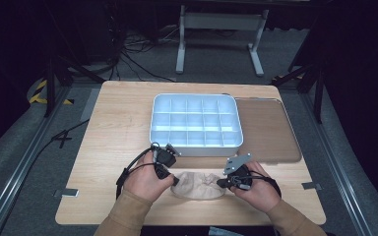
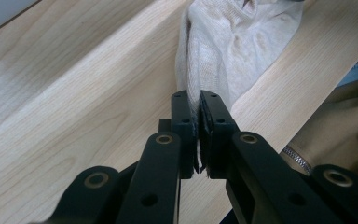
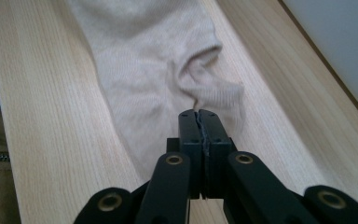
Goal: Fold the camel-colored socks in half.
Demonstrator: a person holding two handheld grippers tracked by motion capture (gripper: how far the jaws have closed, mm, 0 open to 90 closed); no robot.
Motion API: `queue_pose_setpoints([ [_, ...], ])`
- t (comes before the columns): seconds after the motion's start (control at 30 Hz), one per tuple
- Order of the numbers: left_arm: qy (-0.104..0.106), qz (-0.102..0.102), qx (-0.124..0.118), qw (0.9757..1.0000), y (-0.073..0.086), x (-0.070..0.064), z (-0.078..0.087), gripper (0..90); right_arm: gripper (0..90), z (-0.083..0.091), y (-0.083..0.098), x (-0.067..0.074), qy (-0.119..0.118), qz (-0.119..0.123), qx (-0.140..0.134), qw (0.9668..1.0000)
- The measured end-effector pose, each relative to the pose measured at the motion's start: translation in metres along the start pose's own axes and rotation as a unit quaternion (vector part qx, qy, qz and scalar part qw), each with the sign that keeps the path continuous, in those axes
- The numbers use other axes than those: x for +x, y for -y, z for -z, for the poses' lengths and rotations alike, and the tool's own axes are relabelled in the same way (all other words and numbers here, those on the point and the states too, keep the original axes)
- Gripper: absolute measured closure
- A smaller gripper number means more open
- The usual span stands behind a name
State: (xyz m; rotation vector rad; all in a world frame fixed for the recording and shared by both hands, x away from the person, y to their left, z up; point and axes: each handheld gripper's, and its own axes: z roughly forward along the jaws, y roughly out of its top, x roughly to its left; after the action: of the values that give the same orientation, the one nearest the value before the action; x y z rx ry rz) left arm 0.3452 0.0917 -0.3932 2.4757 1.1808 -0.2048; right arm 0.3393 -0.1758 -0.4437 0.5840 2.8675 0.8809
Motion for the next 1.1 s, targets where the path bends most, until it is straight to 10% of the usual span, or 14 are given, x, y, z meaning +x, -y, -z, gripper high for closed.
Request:
queue_pose_setpoints([
  [1.1, 0.036, -0.071, -0.041, 0.9960, -0.043, -0.036, -0.015, 84.9, 90.0, -0.011, 0.018, 0.001, 0.009, 0.007, -0.043, 0.9990],
])
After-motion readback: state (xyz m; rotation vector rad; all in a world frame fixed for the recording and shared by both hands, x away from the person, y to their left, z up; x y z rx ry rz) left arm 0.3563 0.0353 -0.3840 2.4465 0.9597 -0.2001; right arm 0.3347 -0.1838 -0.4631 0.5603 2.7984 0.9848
